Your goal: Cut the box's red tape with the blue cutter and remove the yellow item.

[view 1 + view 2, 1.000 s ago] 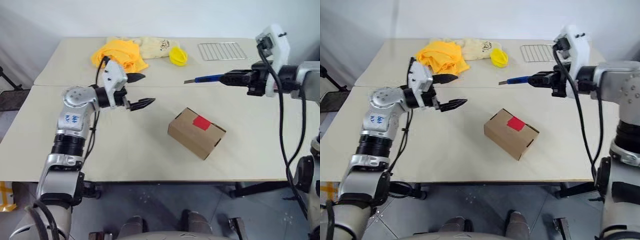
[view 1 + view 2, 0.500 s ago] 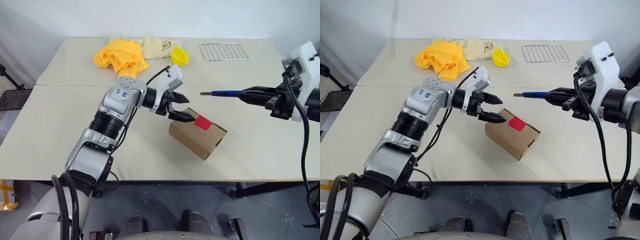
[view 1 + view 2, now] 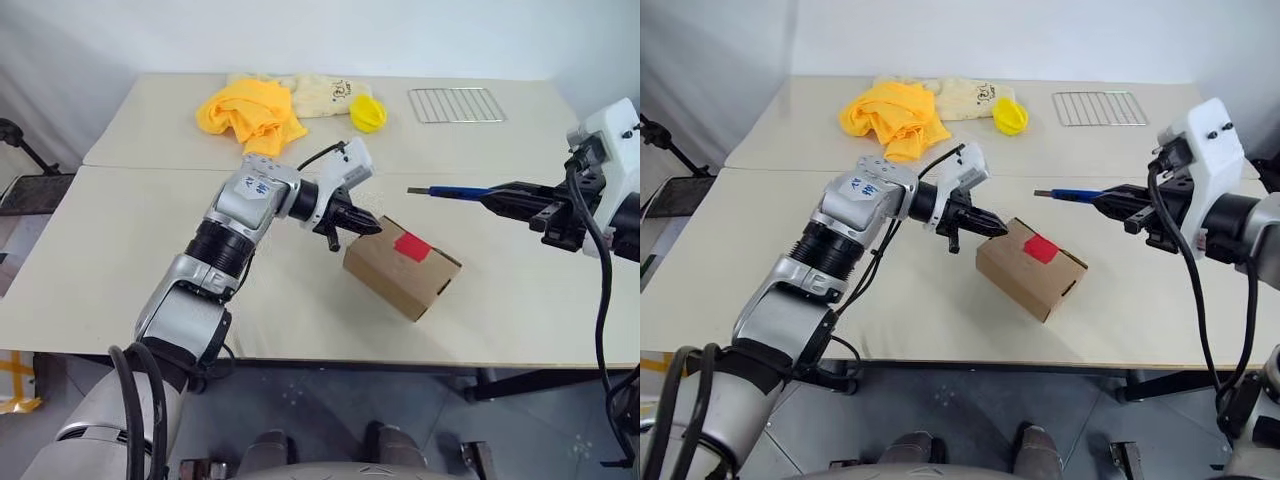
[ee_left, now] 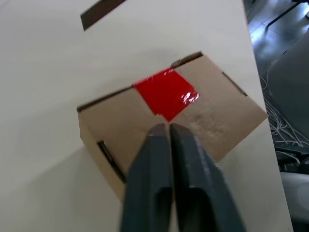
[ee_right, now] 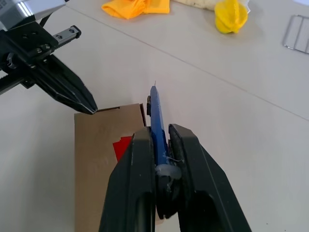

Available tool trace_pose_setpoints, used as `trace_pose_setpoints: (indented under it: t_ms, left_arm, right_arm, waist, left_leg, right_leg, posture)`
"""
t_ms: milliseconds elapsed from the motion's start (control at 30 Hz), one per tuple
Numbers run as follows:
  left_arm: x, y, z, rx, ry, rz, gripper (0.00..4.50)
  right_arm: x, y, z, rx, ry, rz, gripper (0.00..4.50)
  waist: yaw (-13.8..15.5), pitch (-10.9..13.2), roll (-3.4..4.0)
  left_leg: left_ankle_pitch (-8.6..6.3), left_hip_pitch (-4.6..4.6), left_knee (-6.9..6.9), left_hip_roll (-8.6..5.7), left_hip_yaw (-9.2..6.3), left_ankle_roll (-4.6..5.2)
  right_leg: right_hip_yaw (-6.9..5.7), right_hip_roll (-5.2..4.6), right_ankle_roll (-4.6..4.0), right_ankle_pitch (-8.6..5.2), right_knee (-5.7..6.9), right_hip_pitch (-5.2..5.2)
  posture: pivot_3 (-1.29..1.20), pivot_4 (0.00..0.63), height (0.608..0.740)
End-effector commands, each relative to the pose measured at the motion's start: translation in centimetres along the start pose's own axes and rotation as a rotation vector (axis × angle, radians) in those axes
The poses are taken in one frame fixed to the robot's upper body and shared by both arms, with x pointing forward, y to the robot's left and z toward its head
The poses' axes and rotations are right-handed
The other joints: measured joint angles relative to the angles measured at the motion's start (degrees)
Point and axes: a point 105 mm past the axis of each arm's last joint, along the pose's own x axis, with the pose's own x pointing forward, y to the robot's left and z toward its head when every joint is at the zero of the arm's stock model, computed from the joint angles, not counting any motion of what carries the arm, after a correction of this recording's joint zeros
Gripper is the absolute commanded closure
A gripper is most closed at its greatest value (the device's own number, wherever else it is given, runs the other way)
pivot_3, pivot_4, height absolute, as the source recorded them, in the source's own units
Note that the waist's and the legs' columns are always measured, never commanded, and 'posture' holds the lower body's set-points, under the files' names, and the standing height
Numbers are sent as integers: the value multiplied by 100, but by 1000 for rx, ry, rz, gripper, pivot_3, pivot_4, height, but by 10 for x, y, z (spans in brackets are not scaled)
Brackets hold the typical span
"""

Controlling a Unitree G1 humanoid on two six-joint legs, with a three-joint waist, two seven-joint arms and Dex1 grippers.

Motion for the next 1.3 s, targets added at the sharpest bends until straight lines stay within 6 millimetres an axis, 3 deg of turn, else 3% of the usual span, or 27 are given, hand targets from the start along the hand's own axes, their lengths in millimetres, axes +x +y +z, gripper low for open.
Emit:
trace_pose_setpoints:
  t_ms: [33, 333, 500, 1300]
  left_arm:
    - [7, -4, 5, 12, 32, 12, 4500]
    - [17, -10, -13, -48, 116, -19, 4500]
    - [21, -12, -26, -59, 169, -35, 4500]
    - [15, -12, -28, -64, 180, -27, 4500]
  right_arm:
    - [-8, 0, 4, -35, -20, -36, 4339]
    - [-4, 10, -11, -54, 35, -7, 4339]
    - [10, 17, -18, -64, 56, 27, 4339]
    - [33, 2, -16, -74, 25, 15, 4339]
  waist:
    - [2, 0, 0]
    - [-9, 0, 0]
    - [-8, 0, 0]
    - [-10, 0, 0]
  left_leg:
    - [0, -2, 1, 0, 0, 0]
    - [0, -2, 2, 0, 0, 0]
    - [0, -1, 7, 0, 0, 1]
    - [-1, -2, 23, 1, 0, 2]
  right_leg:
    - [0, 0, 0, 0, -1, 0]
    - [0, 0, 0, 0, 0, -1]
    - [0, 0, 0, 0, 2, 1]
    - [1, 0, 0, 0, 9, 2]
  posture:
    - [0, 150, 740]
    - [0, 150, 740]
    - [0, 150, 740]
    - [0, 150, 740]
